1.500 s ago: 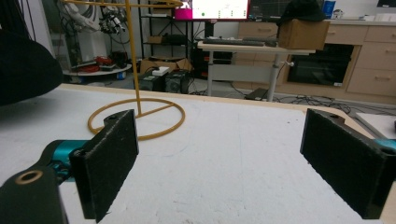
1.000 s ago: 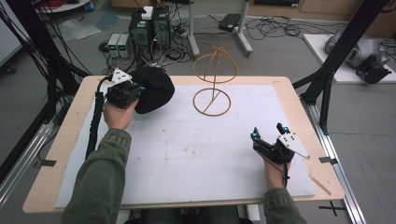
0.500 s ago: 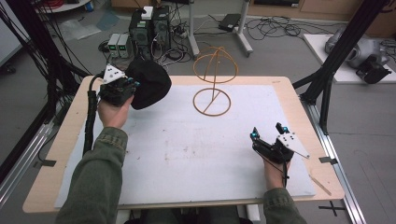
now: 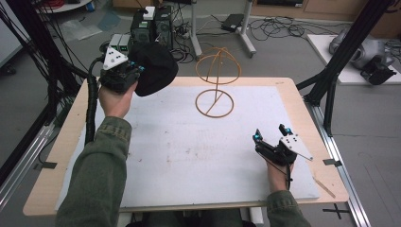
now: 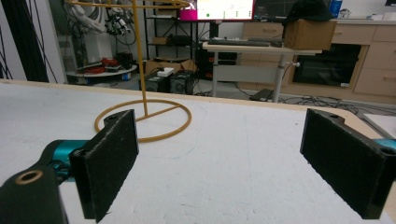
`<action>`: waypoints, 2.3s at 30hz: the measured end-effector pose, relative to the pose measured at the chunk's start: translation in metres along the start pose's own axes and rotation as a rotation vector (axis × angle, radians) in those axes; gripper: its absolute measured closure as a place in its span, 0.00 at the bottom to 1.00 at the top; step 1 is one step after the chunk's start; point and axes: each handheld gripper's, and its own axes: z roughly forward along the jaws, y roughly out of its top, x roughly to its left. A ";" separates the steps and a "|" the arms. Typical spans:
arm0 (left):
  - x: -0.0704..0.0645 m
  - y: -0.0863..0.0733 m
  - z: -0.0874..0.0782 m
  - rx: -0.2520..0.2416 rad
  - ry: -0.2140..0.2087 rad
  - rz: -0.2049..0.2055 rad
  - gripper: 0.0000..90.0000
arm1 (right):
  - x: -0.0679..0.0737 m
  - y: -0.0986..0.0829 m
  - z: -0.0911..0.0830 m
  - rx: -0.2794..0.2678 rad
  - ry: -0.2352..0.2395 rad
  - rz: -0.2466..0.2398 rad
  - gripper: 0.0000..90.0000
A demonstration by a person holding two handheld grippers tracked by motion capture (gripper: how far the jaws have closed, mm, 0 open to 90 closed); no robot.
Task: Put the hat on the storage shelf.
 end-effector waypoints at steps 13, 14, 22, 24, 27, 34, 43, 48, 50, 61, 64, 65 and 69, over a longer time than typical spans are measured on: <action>-0.010 0.046 0.009 -0.039 -0.035 0.061 0.97 | 0.001 0.000 -0.001 0.002 -0.003 0.010 0.12; -0.012 0.048 0.011 -0.044 -0.043 0.065 0.97 | 0.001 0.000 -0.001 0.003 -0.003 0.013 0.12; -0.036 0.048 0.037 -0.094 -0.099 0.039 0.97 | -0.001 0.001 -0.002 -0.011 -0.006 0.012 0.12; -0.042 0.046 0.046 -0.107 -0.111 0.025 0.97 | -0.001 0.001 -0.002 -0.011 -0.004 0.013 0.12; -0.048 0.044 0.056 -0.131 -0.119 0.007 0.97 | -0.001 0.001 -0.002 -0.009 -0.003 0.013 0.12; -0.054 0.037 0.074 -0.179 -0.148 -0.062 0.97 | -0.001 0.001 -0.002 -0.004 0.000 0.014 0.12; -0.059 0.036 0.085 -0.215 -0.168 -0.103 0.97 | -0.001 0.001 -0.001 -0.002 0.002 0.007 0.12; -0.063 0.038 0.091 -0.220 -0.174 -0.109 0.97 | 0.000 0.000 -0.001 0.001 0.006 0.010 0.12; -0.066 0.040 0.094 -0.216 -0.179 -0.107 0.97 | 0.000 0.000 -0.001 0.003 0.007 0.009 0.12; -0.094 0.052 0.118 -0.182 -0.224 -0.066 0.96 | 0.000 0.001 -0.002 0.000 0.011 0.006 0.12; -0.100 0.050 0.126 -0.157 -0.223 -0.050 0.96 | 0.000 0.001 -0.002 0.001 0.012 -0.001 0.12; -0.102 0.050 0.128 -0.148 -0.221 -0.046 0.96 | 0.000 0.001 -0.002 -0.001 0.012 -0.004 0.12; -0.105 0.051 0.133 -0.120 -0.237 -0.042 0.96 | 0.001 0.001 -0.003 -0.001 0.011 -0.007 0.12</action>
